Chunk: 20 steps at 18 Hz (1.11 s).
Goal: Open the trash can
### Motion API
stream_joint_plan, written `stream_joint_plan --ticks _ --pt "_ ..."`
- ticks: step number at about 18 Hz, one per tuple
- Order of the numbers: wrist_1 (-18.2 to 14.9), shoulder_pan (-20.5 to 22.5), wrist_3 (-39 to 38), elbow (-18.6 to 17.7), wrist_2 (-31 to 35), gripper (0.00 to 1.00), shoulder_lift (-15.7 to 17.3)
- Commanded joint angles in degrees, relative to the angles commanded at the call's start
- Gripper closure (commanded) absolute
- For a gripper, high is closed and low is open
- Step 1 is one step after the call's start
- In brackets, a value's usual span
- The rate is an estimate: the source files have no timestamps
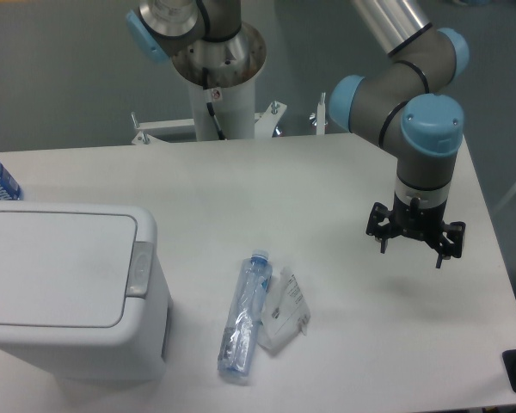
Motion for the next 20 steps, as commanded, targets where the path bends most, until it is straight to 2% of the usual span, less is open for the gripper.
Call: stream_joint_plan --ticks 5,14,20 --pt "0.0 0.0 -0.1 0.0 -0.2 0.00 0.1" --pt "-0.1 -0.1 -0.4 1.4 -6.0 0.00 1.2" --pt "-0.5 -2.5 -6.5 1.4 -10.6 0.00 3.2"
